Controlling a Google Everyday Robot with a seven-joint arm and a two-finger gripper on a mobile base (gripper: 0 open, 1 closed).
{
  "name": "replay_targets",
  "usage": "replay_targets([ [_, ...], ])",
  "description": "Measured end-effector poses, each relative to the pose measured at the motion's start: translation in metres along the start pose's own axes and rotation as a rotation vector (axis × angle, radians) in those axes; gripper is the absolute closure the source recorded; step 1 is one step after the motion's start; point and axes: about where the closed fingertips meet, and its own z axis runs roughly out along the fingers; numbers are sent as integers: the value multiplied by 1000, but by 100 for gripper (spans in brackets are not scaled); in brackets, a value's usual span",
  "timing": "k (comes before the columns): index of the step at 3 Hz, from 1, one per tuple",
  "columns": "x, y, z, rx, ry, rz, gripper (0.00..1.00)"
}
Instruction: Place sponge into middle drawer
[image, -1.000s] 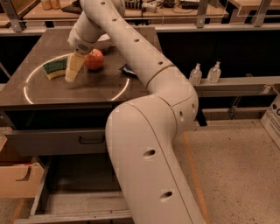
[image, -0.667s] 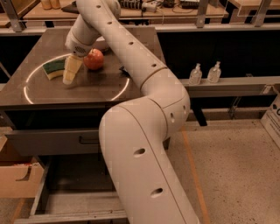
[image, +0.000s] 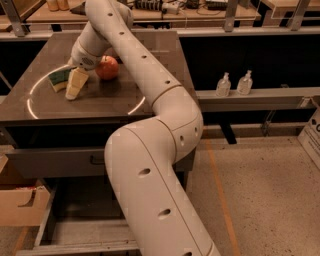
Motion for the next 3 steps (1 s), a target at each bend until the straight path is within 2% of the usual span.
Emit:
replay_targets([
  [1, -5, 5, 1, -32, -35, 27, 48],
  [2, -14, 13, -22, -52, -55, 28, 71],
  [3, -14, 17, -71, -24, -22, 9, 95],
])
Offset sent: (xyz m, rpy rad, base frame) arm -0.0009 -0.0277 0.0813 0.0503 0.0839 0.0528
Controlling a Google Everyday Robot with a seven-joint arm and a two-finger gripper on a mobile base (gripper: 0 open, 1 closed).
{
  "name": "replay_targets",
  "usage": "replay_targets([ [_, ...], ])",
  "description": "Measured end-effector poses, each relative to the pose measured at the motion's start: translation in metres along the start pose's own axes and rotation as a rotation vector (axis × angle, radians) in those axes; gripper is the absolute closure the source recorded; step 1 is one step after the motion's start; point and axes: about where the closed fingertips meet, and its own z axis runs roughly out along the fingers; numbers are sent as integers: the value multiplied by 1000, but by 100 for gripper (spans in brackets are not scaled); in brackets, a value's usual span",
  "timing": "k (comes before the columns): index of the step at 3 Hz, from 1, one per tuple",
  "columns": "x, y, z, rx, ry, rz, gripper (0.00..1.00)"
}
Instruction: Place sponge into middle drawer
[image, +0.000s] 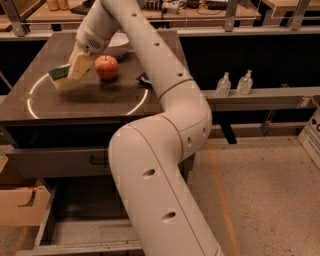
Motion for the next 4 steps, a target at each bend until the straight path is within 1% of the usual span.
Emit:
replay_targets([
  [1, -2, 7, -75, 84, 47, -26, 100],
  [2, 3, 20, -156, 209, 77, -58, 100],
  [3, -9, 67, -259, 393, 16, -90, 100],
  [4, 6, 115, -279, 427, 2, -74, 100],
])
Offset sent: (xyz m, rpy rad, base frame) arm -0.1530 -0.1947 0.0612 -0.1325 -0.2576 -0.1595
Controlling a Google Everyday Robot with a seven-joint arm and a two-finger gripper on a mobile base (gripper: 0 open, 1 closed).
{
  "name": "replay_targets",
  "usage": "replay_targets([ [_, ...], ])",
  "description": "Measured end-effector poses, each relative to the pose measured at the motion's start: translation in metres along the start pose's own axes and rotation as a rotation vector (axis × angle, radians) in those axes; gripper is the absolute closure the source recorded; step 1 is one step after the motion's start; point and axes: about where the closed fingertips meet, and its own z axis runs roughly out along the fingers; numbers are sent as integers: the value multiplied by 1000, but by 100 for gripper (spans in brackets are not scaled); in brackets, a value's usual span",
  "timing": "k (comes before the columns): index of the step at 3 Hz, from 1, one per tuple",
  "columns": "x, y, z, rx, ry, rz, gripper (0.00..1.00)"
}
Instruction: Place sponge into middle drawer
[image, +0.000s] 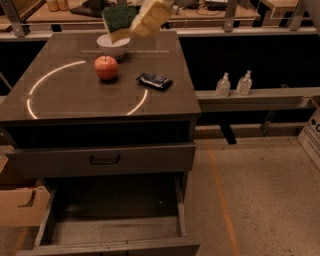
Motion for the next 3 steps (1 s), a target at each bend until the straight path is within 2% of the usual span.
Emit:
replay_targets([
  [2, 70, 97, 25, -148, 99, 52, 100],
  [3, 79, 111, 31, -176, 114, 58, 100],
])
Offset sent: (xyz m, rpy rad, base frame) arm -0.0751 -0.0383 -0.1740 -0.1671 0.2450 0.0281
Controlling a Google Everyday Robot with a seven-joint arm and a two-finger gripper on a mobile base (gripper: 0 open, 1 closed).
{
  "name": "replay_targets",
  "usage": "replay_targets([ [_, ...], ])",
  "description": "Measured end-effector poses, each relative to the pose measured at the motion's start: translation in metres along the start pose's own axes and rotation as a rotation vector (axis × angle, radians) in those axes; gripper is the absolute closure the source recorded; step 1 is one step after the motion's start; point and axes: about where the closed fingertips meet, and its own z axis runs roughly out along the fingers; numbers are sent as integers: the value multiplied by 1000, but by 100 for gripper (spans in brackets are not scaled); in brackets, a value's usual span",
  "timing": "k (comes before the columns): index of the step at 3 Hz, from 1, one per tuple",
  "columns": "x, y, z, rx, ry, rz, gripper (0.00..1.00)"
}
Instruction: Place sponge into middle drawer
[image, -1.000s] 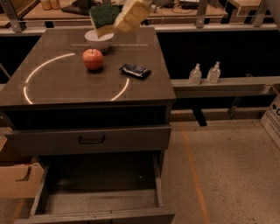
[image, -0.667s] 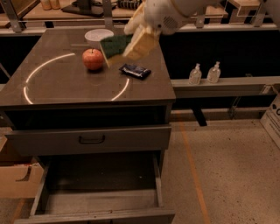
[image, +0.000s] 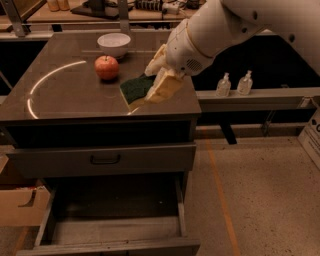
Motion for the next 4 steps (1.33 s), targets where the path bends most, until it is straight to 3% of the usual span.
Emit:
replay_targets([
  [1, 0, 1, 0, -1, 0, 1, 100],
  [2, 11, 28, 12, -20, 1, 68, 100],
  [3, 21, 75, 23, -16, -41, 215, 100],
  [4, 42, 137, 50, -47, -75, 346, 100],
])
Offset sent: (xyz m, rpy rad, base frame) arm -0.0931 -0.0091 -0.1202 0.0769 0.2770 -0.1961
